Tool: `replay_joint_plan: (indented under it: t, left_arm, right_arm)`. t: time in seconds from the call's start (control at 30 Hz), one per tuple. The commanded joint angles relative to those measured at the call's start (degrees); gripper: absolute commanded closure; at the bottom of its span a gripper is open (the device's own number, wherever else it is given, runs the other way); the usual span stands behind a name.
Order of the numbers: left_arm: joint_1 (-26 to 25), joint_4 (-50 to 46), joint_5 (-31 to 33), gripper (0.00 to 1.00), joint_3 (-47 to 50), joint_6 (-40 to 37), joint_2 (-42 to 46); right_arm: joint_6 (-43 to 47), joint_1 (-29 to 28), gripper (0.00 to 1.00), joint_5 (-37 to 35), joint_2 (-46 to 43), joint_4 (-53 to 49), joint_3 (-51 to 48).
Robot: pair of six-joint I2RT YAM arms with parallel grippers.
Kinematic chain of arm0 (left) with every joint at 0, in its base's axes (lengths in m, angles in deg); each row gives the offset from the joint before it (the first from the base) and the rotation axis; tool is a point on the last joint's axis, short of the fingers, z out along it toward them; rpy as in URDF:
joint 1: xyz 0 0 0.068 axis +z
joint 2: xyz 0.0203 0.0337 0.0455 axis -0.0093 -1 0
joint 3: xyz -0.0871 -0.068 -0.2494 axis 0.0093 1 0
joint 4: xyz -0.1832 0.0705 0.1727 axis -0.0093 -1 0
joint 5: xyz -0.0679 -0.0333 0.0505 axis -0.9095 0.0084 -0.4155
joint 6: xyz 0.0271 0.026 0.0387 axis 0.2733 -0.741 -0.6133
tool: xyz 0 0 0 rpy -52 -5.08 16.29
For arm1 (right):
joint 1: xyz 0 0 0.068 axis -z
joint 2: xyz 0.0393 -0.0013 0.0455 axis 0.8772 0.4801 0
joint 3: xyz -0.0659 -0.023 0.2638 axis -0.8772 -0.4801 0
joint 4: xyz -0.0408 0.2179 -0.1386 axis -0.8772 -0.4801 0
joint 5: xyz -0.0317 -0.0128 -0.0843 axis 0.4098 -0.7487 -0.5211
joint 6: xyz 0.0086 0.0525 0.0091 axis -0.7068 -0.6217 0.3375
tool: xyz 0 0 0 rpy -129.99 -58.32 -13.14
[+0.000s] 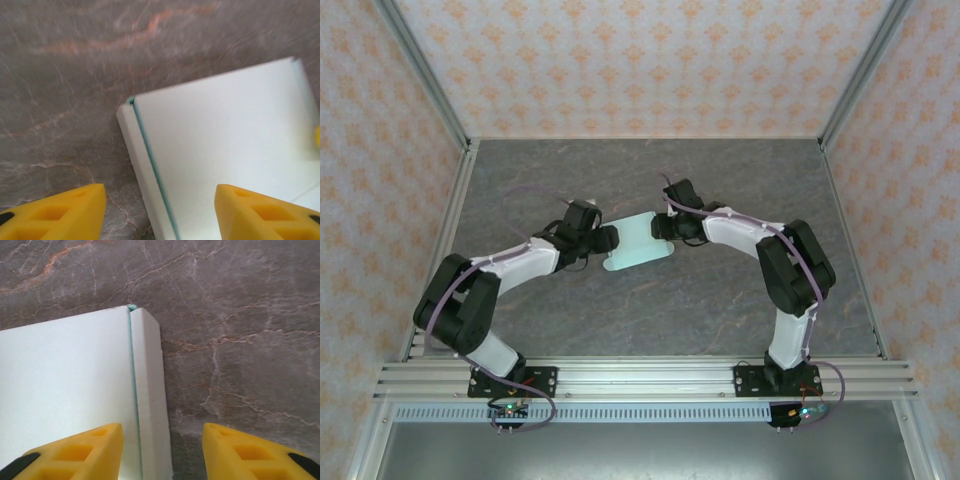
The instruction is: Fold the paper box
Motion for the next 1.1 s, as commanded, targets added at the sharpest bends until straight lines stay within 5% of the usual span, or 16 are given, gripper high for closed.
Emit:
replay_joint_plan:
  t: [0.0,0.27,0.57,1.07]
  left_arm:
    - [0.2,-0.5,5.5,0.37,-1.0,-3.8,5.8]
    - [4.1,-3.7,-1.7,0.3,-8.3,-11.2,0.3]
    - [5.2,-13.8,-3.6,0.29,-21.2,-21.1,-10.8]
    - [6.0,-28.6,-16.9,0.33,-37.3,-28.5,-24.1]
  right_arm:
    - [3.4,-0.7,0.52,-4.7,-6.3,-3.8,2.1]
    - [3.6,-5.3,0.48,-10.0,-19.5,-2.1,-9.5]
    - [-2.8,-8.2,0.4,-6.8,-30.1,2.5,-22.8]
    - [-7.0,-8.3,0.39,-3.8,-29.3,3.7,-25.3]
